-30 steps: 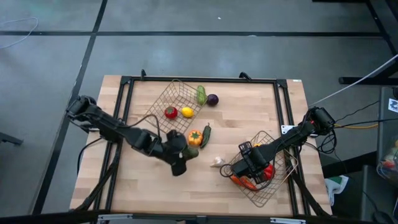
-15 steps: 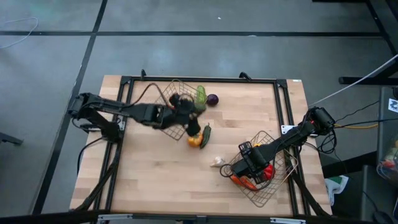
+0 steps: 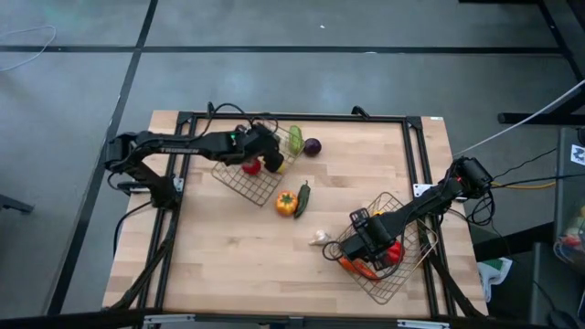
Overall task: Sort produce into baskets
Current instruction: Put the avocado into the top basket
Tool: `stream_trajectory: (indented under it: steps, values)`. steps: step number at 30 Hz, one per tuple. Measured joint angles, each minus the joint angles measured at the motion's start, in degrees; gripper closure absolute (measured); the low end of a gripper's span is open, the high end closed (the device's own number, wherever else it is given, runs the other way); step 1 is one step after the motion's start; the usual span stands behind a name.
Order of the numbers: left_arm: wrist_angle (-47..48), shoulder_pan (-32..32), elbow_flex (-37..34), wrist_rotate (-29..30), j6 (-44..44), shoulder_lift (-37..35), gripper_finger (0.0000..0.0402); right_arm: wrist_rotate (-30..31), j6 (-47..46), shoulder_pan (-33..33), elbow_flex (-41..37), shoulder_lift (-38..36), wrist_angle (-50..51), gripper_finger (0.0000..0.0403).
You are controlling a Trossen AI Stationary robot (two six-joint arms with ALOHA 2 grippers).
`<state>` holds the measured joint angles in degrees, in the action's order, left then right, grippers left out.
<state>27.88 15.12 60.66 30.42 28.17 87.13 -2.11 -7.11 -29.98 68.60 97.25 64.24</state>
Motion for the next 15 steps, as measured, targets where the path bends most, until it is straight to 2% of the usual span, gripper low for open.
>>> stream_trajectory:
  steps: [9, 15]
  values:
    - [-1.8, 2.2, -7.8, -2.0, 2.0, 0.0, 0.0149, 0.0, 0.1, 0.0, 0.0, 0.0, -0.3, 0.0116]
    - [-8.5, 2.2, -11.3, -2.0, 1.2, 0.0, 0.0149, 0.0, 0.1, 0.0, 0.0, 0.0, -0.3, 0.0116]
